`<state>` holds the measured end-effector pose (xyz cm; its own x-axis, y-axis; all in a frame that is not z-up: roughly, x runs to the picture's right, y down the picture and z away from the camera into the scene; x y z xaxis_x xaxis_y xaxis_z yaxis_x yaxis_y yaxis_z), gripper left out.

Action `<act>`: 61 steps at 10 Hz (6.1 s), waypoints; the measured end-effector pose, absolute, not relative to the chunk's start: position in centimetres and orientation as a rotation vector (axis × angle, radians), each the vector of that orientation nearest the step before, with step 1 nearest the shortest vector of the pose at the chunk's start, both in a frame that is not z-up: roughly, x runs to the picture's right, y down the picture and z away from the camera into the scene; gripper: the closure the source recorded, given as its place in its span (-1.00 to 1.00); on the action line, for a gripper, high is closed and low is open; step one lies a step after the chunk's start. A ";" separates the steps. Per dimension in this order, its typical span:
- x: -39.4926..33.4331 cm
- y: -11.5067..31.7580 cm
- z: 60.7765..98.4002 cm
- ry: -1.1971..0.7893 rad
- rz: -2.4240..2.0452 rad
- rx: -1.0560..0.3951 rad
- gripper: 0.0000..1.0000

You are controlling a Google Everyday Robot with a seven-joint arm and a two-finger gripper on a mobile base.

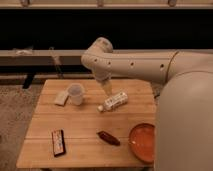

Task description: Push the eraser across the table

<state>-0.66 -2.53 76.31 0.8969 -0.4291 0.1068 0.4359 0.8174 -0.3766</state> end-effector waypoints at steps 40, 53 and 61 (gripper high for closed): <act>-9.2 12.0 68.0 -0.245 -0.624 -0.483 -0.60; -16.6 29.9 63.9 -0.459 -0.916 -0.525 0.85; -20.4 33.1 67.8 -0.529 -1.146 -0.535 1.00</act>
<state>-20.42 33.10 67.84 0.3206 -0.6984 0.6398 0.9400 0.3179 -0.1240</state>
